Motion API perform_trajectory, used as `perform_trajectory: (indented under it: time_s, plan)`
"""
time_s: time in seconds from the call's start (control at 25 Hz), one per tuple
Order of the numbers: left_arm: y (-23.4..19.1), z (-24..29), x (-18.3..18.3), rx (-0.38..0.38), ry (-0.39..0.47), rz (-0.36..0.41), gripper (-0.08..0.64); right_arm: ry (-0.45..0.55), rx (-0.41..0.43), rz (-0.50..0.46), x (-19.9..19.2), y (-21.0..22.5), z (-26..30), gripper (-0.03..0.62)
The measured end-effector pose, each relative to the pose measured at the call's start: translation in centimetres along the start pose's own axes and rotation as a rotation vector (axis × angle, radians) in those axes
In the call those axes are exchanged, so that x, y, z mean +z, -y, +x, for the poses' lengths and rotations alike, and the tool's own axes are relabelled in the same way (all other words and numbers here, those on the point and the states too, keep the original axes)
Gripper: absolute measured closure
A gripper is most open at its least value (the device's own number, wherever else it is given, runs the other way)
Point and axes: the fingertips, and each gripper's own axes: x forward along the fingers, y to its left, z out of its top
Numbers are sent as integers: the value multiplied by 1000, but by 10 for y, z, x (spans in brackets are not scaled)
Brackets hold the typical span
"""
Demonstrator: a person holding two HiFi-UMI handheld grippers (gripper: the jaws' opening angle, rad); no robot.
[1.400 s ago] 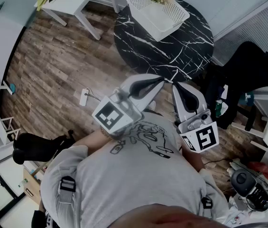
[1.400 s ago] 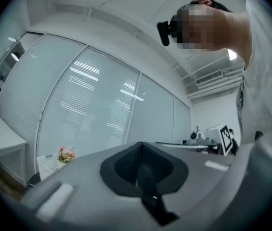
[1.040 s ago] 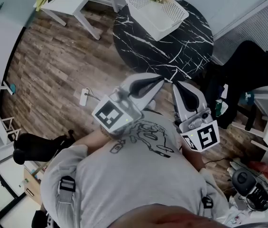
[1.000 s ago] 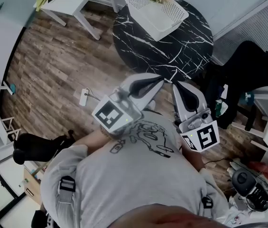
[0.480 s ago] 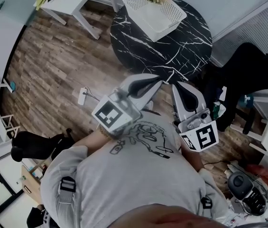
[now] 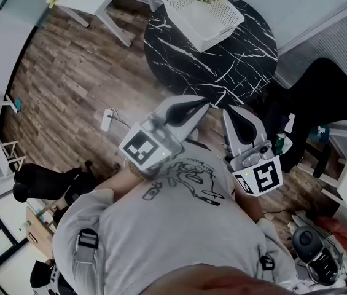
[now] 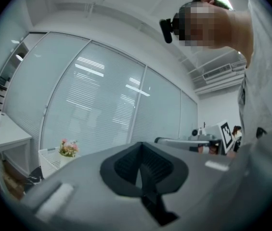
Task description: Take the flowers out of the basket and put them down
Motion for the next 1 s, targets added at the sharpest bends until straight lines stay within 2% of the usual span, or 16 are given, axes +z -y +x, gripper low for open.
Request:
perform_trajectory:
  time_s: [0.56,1.0]
  plan:
    - [-41,21,6,2,-4,8,557,-3,-5,0,-3,31,34,586]
    - [-117,36,15,-15,-6,-4,557,-25,-12,-5,-7,62,105,586]
